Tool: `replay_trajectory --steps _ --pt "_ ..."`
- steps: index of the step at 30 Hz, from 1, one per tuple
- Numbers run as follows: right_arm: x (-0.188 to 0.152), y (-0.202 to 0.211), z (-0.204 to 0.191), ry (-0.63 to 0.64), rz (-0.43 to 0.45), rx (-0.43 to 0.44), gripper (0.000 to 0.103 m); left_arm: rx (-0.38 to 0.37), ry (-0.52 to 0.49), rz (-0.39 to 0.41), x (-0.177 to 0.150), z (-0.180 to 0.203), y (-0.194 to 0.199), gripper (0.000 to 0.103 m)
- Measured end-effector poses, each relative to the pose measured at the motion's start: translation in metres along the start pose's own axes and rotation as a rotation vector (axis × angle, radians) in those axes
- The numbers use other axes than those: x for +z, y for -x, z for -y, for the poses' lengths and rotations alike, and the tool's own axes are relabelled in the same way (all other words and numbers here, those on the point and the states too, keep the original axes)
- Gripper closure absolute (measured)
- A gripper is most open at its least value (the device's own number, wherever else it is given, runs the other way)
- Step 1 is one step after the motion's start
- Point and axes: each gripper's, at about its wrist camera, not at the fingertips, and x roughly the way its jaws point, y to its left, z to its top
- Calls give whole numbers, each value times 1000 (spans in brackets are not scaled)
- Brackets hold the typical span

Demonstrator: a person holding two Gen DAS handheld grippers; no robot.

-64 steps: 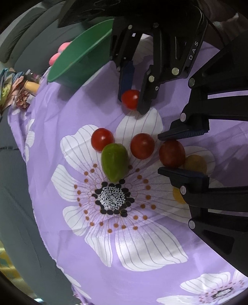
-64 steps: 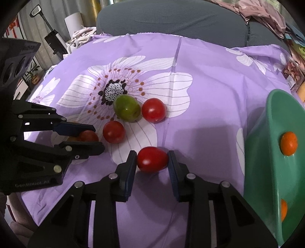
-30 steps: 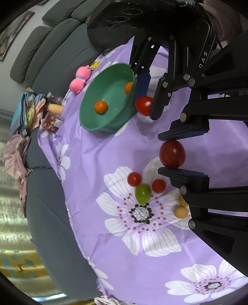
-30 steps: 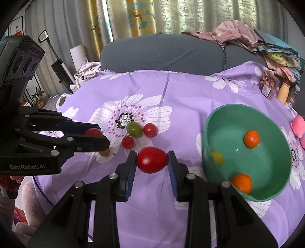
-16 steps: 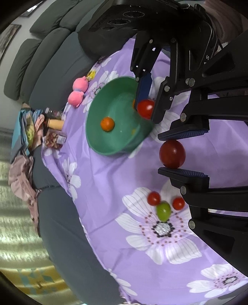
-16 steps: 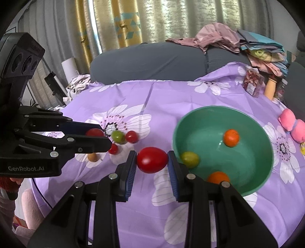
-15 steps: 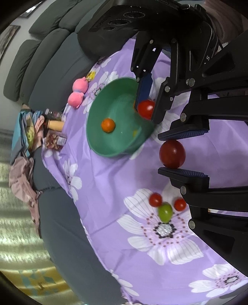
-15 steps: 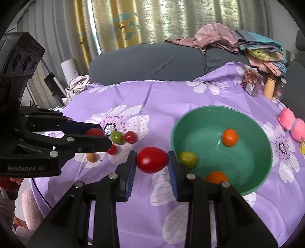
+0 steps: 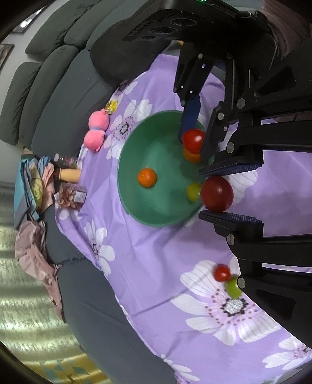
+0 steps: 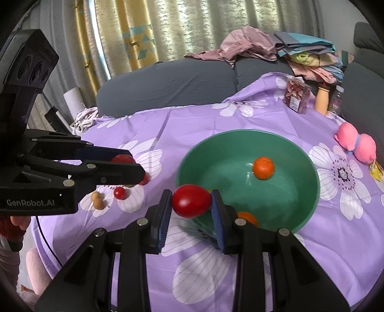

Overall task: Organize fruits
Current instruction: 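Carry both tomatoes over the green bowl and open the left gripper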

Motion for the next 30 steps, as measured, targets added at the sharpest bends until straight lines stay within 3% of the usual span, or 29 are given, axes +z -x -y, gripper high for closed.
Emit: replay_trajectory --steps 17,30 --pt "-4 -10 36 -70 -5 -33 70 -36 -38 -62 25 19 -46 74" --pt "-3 -23 51 -97 -25 -50 70 -18 -65 -118 32 23 -80 74"
